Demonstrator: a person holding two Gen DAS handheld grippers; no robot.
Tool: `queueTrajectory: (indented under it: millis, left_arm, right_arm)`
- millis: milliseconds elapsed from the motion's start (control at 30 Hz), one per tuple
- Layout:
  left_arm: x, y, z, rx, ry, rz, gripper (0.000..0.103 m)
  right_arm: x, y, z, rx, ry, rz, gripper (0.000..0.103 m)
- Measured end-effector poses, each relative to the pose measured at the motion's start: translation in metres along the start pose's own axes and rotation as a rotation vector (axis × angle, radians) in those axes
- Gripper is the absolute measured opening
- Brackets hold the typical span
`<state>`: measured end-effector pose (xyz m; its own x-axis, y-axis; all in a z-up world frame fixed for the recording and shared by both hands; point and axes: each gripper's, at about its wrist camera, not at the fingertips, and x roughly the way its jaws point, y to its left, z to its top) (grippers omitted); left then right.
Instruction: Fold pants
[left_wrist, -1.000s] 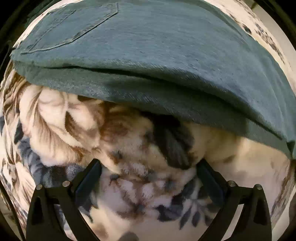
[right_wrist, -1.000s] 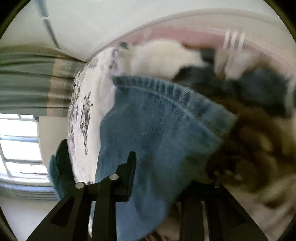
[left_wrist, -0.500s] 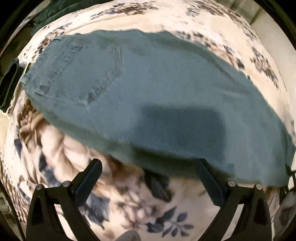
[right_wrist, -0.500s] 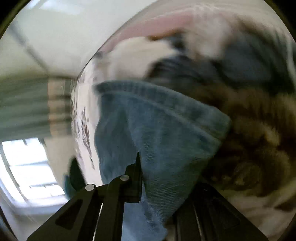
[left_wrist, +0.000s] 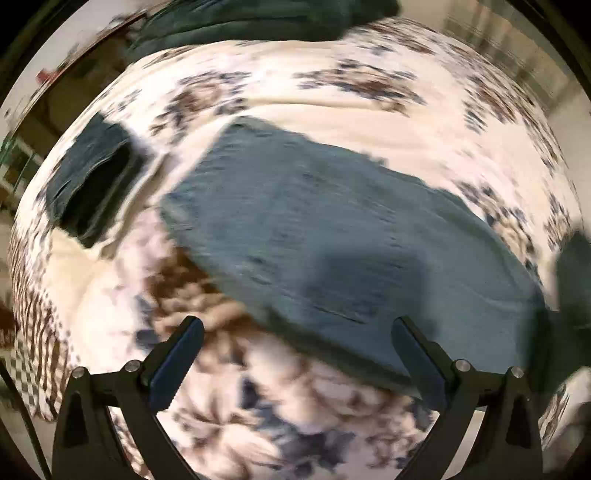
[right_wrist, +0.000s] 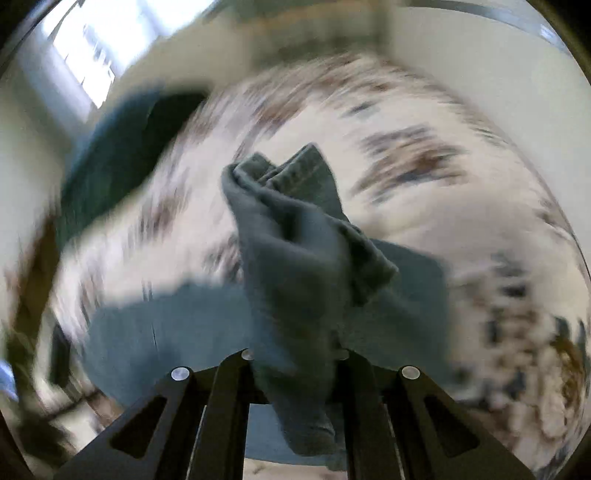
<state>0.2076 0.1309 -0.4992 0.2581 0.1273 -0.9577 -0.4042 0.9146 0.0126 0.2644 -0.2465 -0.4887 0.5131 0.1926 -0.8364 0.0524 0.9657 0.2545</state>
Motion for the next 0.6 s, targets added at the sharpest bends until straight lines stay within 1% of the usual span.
queueTrajectory:
  millis: [67, 100, 133, 200, 233, 267, 333, 367, 400, 433, 467, 500, 533, 567, 600]
  left_arm:
    - [0.000, 0.019, 0.004, -0.029, 0.003, 0.013, 0.103]
    - [0.002, 0.027, 0.005, -0.040, 0.005, 0.019, 0.103]
    - [0.003, 0.034, 0.006, -0.049, 0.010, 0.026, 0.103]
    - [0.005, 0.045, 0.006, -0.065, 0.022, 0.018, 0.103]
    - [0.006, 0.045, 0.006, -0.071, 0.032, -0.002, 0.103]
    - [0.010, 0.043, 0.009, -0.074, 0.046, -0.045, 0.103]
    - [0.016, 0.031, 0.017, -0.061, 0.087, -0.134, 0.103]
    - [0.021, 0.020, 0.023, -0.051, 0.116, -0.189, 0.103]
    - [0.025, 0.009, 0.027, -0.041, 0.138, -0.226, 0.103]
    - [0.033, -0.011, 0.033, -0.013, 0.178, -0.287, 0.103]
    - [0.042, -0.030, 0.038, 0.013, 0.224, -0.339, 0.103]
    - [0.049, -0.044, 0.041, 0.028, 0.263, -0.379, 0.103]
    - [0.061, -0.063, 0.043, 0.045, 0.316, -0.433, 0.103]
    - [0.074, -0.085, 0.045, 0.057, 0.368, -0.474, 0.103]
    - [0.085, -0.102, 0.045, 0.074, 0.410, -0.502, 0.103]
  right_arm:
    - [0.055, 0.054, -0.027, -0.112, 0.105, -0.036, 0.009]
    - [0.084, 0.079, -0.045, -0.180, 0.162, -0.078, 0.010]
    - [0.098, 0.093, -0.060, -0.229, 0.185, -0.122, 0.010]
    - [0.112, 0.115, -0.085, -0.331, 0.169, -0.219, 0.010]
    - [0.113, 0.118, -0.090, -0.358, 0.163, -0.246, 0.012]
    - [0.111, 0.119, -0.092, -0.368, 0.167, -0.245, 0.015]
    - [0.109, 0.116, -0.086, -0.354, 0.206, -0.194, 0.028]
    - [0.103, 0.108, -0.075, -0.315, 0.256, -0.118, 0.049]
    - [0.091, 0.104, -0.071, -0.268, 0.289, -0.047, 0.075]
    - [0.075, 0.093, -0.063, -0.201, 0.303, 0.033, 0.080]
    - [0.057, 0.080, -0.059, -0.134, 0.296, 0.111, 0.080]
    - [0.040, 0.067, -0.058, -0.073, 0.289, 0.168, 0.080]
    - [0.028, 0.056, -0.059, -0.023, 0.280, 0.190, 0.080]
    - [0.015, 0.034, -0.057, 0.067, 0.271, 0.212, 0.080]
    - [0.009, 0.016, -0.056, 0.134, 0.269, 0.220, 0.080]
